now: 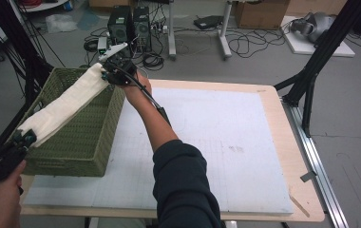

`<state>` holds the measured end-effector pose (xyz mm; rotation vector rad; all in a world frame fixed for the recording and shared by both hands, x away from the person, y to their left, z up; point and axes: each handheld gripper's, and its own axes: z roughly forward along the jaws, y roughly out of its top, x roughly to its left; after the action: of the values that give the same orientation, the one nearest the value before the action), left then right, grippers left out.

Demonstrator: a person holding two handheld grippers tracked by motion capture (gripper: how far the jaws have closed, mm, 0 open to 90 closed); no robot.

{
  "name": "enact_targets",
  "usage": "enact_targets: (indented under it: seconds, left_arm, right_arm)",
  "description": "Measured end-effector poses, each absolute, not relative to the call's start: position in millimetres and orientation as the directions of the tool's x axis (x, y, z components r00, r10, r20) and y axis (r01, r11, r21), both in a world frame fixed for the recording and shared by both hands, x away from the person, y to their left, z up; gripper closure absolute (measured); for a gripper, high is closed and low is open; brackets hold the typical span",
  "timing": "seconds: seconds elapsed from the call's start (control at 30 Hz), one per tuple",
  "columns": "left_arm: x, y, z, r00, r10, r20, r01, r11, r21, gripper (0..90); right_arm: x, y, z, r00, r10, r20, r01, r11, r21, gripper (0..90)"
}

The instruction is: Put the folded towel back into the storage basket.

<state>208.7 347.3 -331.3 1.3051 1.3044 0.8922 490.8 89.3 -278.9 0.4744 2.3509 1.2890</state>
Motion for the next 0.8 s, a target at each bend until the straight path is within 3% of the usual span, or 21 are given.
enact_targets:
  seconds: [0.8]
  left_arm:
    - [206.9,363.0,-338.0,0.072,0.982,-0.175,0.207,0.157,0.966,81.3]
  right_arm:
    - [501.7,125.3,-285.9,-0.87,0.462,-0.173,0.099,0.508,0.856,82.2]
